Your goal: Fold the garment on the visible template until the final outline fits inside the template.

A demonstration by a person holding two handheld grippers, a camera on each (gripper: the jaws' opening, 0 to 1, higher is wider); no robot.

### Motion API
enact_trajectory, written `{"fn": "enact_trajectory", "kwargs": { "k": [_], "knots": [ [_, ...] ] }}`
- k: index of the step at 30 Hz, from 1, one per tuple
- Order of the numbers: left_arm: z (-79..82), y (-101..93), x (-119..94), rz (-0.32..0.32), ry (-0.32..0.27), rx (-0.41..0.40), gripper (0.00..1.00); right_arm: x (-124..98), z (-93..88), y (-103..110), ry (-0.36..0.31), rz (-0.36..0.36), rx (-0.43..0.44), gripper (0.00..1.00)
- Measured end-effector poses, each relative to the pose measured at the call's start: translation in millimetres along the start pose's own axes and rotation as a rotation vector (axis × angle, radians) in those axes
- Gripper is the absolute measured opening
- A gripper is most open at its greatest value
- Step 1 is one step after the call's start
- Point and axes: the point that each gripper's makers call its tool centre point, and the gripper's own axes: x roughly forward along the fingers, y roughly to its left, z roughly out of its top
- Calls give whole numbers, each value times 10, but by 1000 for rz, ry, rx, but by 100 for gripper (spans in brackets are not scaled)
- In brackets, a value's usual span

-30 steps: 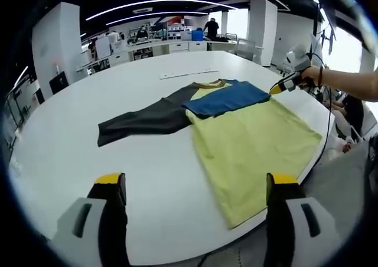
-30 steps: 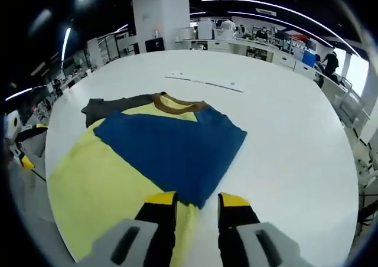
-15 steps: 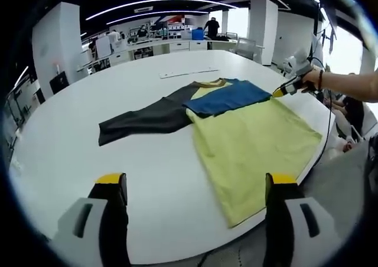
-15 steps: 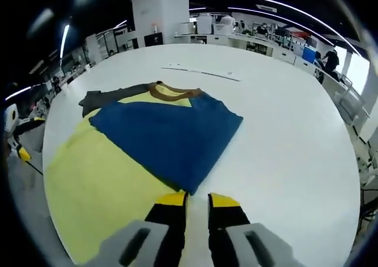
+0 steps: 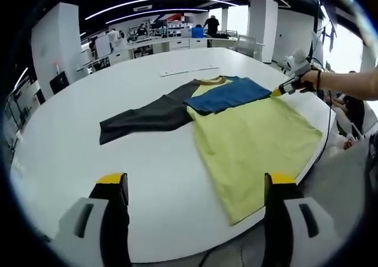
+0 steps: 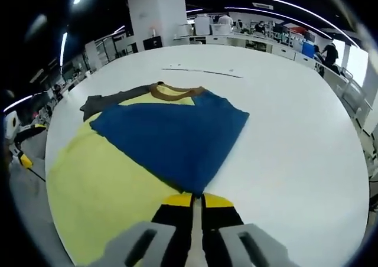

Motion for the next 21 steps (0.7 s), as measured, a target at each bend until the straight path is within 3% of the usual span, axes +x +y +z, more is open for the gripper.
{"fn": "enact_trajectory", "kwargs": {
  "k": [13, 21],
  "knots": [
    [-20, 7, 6, 6, 8, 2, 92, -83, 20, -183, 19, -87, -82, 0],
    [-4, 66, 13, 15, 5, -1, 92, -71, -23, -224, 45, -107, -79, 0]
  ]
}}
